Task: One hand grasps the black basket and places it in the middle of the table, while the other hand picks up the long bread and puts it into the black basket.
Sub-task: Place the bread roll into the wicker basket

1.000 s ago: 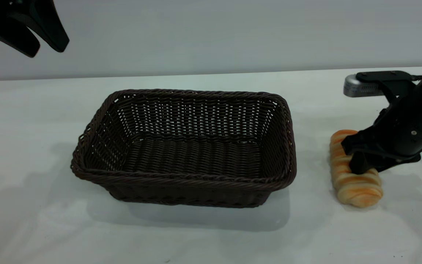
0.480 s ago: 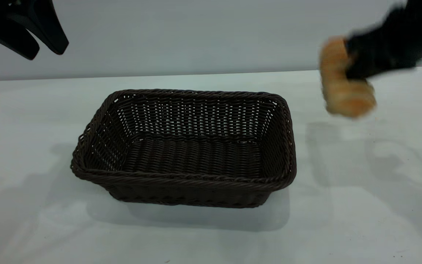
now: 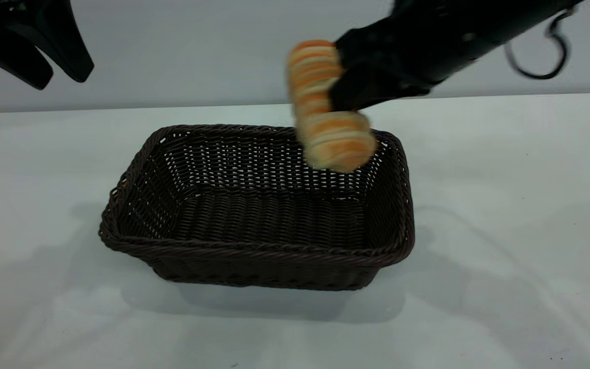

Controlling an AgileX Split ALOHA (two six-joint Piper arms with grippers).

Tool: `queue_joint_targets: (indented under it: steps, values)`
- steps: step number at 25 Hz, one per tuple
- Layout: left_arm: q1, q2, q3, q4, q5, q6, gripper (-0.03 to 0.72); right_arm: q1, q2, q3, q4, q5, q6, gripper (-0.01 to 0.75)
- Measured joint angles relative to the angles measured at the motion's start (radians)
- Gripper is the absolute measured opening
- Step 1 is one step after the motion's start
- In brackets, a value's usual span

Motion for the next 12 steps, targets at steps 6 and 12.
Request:
queue_joint_targets:
  steps: [6, 12]
  values:
    - [0.000, 0.000, 0.000, 0.001, 0.022, 0.000, 0.500, 0.012, 0.010, 0.000, 0.172, -0.035, -0.187, 0.280]
    - [0.000, -0.035, 0.000, 0.080, 0.042, -0.025, 0.473, 0.005, -0.010, 0.028, 0.001, -0.110, -0.011, 0.366]
